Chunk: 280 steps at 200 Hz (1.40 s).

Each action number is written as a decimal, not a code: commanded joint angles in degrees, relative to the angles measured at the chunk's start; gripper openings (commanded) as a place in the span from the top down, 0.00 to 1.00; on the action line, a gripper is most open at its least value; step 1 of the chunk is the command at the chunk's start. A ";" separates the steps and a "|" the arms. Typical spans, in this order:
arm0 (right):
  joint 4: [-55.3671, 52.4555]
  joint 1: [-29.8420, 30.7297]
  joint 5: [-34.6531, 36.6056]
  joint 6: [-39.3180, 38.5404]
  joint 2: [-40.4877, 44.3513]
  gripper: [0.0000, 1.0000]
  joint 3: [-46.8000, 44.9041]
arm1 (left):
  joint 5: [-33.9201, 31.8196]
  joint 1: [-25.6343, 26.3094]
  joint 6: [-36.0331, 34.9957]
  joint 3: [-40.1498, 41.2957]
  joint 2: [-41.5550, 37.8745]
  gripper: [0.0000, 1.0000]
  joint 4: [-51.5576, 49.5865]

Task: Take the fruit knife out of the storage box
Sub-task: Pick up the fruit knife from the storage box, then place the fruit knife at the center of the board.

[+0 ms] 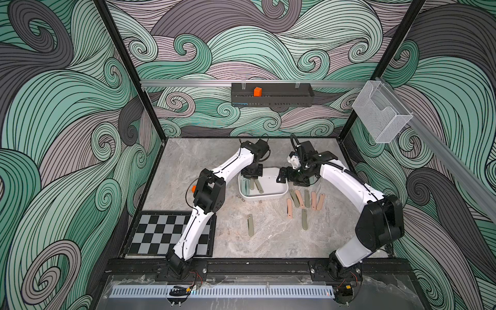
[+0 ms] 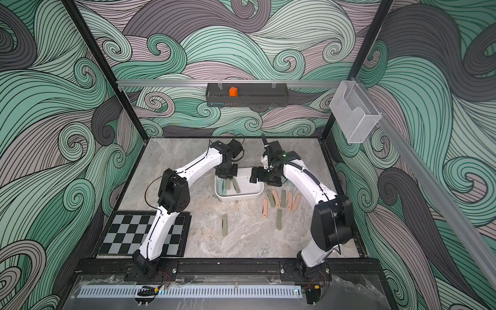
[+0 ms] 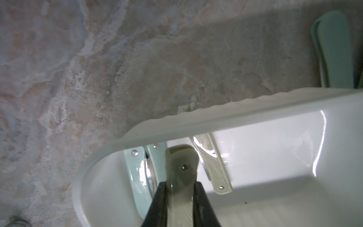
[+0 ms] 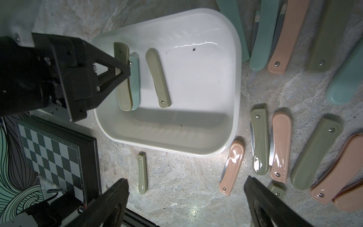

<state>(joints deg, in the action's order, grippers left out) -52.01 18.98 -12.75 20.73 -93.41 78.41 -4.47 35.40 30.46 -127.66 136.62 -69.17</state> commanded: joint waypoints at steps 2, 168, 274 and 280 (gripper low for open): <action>0.24 -0.25 -1.81 0.56 -1.40 0.05 1.19 | -3.28 -2.70 -1.08 -1.55 -4.62 0.87 -3.81; 6.53 10.57 -6.88 8.69 -9.56 0.03 11.76 | 4.02 -18.69 -5.98 26.05 -18.23 0.85 10.38; 9.49 14.75 -9.15 12.51 -16.78 0.02 16.86 | 9.39 -22.05 -7.12 32.43 -12.75 0.83 17.40; 9.77 14.76 -9.36 12.88 -17.09 0.02 17.07 | 9.39 -22.10 -7.08 32.38 -12.52 0.83 17.27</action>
<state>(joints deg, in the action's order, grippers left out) -43.92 33.45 -20.16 31.09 -109.14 93.95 2.92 14.24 24.36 -94.85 122.58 -53.04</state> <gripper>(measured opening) 0.984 0.201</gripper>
